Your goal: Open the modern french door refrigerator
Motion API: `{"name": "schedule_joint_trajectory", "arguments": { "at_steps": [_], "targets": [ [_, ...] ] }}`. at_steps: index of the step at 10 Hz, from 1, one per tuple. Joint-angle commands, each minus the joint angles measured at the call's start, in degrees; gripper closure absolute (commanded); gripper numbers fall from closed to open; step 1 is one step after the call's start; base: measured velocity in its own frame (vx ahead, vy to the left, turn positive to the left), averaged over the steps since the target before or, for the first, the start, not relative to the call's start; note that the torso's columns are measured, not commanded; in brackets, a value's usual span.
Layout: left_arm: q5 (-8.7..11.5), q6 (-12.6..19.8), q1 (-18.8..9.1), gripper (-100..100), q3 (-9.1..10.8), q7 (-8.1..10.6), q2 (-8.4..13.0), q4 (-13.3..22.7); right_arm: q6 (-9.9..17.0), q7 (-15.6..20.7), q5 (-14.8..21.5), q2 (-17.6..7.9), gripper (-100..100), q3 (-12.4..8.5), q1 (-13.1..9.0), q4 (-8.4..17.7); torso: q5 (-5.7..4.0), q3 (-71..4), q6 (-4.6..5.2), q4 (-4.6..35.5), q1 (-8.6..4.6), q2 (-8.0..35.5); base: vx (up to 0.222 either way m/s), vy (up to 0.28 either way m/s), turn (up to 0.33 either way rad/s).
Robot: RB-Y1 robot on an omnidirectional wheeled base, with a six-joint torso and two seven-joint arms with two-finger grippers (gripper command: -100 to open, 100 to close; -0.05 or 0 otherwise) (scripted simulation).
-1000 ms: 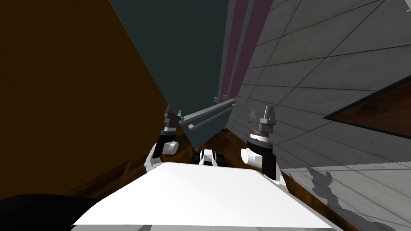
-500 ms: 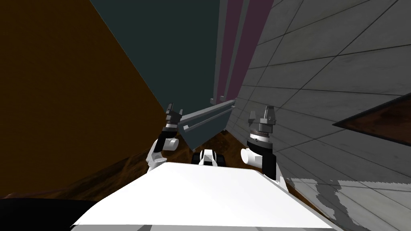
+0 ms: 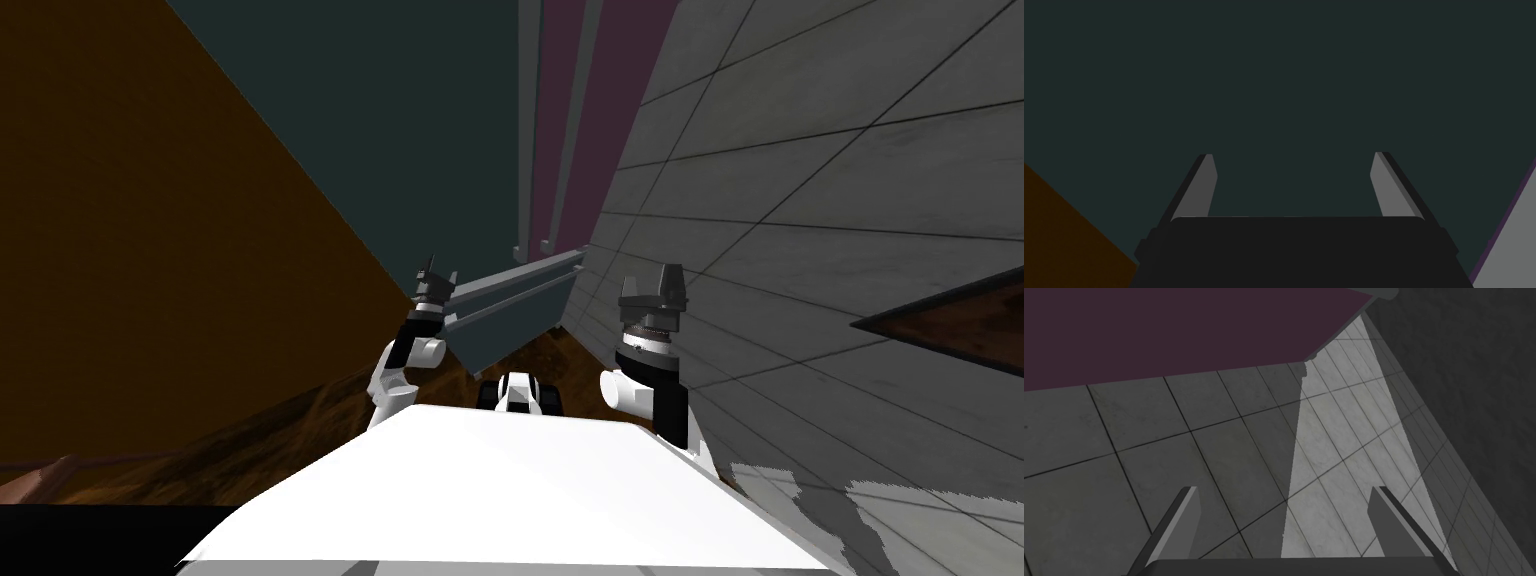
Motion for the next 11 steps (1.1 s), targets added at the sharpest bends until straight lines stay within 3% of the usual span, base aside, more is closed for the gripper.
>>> {"name": "schedule_joint_trajectory", "arguments": {
  "at_steps": [1, 3, 4, 6, 7, 9, 10, 11],
  "targets": [
    [0.29, 3.58, -1.49, -100, 0.62, 2.16, -0.08, 0.15, 0.0, 0.0, 0.0, 0.0, 0, 0.0, 0.01, 0.0, -0.03, -0.03, -0.03, -0.01, -0.11, -0.06, 0.048, -0.138, 0.061],
    [0.61, 7.45, -3.88, -100, 1.45, 4.88, -0.33, 0.85, 0.0, 0.0, 0.0, 0.0, 0, 0.0, 0.0, 0.0, 0.03, 0.1, -0.03, 0.05, 0.11, 0.15, 0.044, -0.144, 0.121],
    [0.61, 8.01, -3.88, -100, 1.45, 4.88, -0.33, 0.85, 0.0, 0.0, 0.0, 0.0, 0, 0.0, 0.0, 0.0, -0.01, 0.02, 0.08, 0.0, -0.06, 0.02, 0.044, -0.144, 0.034],
    [0.93, 11.71, -6.27, -100, 2.28, 7.56, -0.7, 1.64, 0.0, 0.0, 0.0, 0.0, 0, 0.0, 0.0, 0.0, -0.03, 0.02, -0.01, 0.01, -0.09, 0.04, 0.031, -0.187, 0.094],
    [0.93, 12.41, -6.27, -100, 2.28, 7.56, -0.7, 1.64, 0.0, 0.0, 0.0, 0.01, 0, 0.0, 0.0, 0.0, -0.05, 0.05, -0.02, 0.03, -0.15, 0.08, 0.042, -0.143, 0.073],
    [1.24, 15.96, -8.59, -100, 3.07, 10.15, -1.23, 2.5, 0.0, 0.0, 0.0, 0.0, 0, 0.0, 0.0, 0.0, 0.06, 0.03, -0.03, 0.02, 0.18, 0.04, 0.055, -0.143, 0.105],
    [1.24, 16.68, -8.59, -100, 3.07, 10.15, -1.23, 2.5, 0.0, 0.0, 0.0, 0.0, 0, 0.0, 0.0, 0.0, 0.0, 0.05, -0.02, 0.02, -0.01, 0.09, 0.033, -0.139, 0.045],
    [1.39, 18.74, -9.72, -100, 3.46, 11.39, -1.55, 2.93, 0.0, 0.0, 0.0, 0.0, 0, 0.0, 0.0, 0.0, 0.0, 0.09, -0.01, 0.04, 0.03, 0.15, 0.032, -0.129, 0.062]
  ]
}}
